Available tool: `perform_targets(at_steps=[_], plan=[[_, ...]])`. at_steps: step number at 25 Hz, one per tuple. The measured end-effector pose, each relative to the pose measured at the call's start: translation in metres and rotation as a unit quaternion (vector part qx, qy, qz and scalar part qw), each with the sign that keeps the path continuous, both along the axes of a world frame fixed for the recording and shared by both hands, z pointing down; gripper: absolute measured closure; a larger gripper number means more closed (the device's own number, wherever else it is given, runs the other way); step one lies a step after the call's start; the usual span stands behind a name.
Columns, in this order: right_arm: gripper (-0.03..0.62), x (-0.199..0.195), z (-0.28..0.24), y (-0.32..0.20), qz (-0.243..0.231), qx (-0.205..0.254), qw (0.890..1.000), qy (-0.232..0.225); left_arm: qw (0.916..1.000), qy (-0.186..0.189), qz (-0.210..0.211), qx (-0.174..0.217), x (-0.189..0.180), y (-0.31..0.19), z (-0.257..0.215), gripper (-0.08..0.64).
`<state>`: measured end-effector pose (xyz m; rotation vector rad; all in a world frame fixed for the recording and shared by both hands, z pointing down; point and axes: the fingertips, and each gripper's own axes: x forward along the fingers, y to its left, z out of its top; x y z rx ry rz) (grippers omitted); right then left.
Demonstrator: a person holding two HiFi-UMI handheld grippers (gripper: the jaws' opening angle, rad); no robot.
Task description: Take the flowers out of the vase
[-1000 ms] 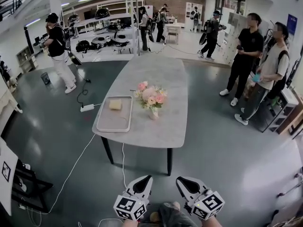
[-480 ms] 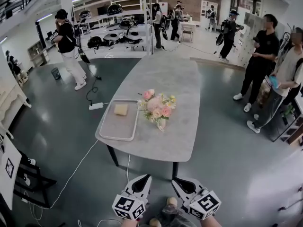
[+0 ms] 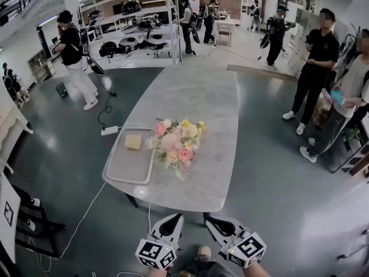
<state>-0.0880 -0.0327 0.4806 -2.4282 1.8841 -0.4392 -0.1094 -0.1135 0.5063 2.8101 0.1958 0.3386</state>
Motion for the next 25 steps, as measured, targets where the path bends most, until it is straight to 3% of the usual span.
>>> perform_targets(at_steps=[16,25], plan=[[0.563,0.067,0.000,-0.003,-0.002,0.006,1.000,-0.007,0.9996,0.005,0.028,0.005,0.073,0.022,-0.006,0.545],[0.563,0.106,0.003,-0.016,0.010,0.020,1.000,-0.005,0.9933,0.000,0.115,0.011,0.105,0.039,0.004,0.545]])
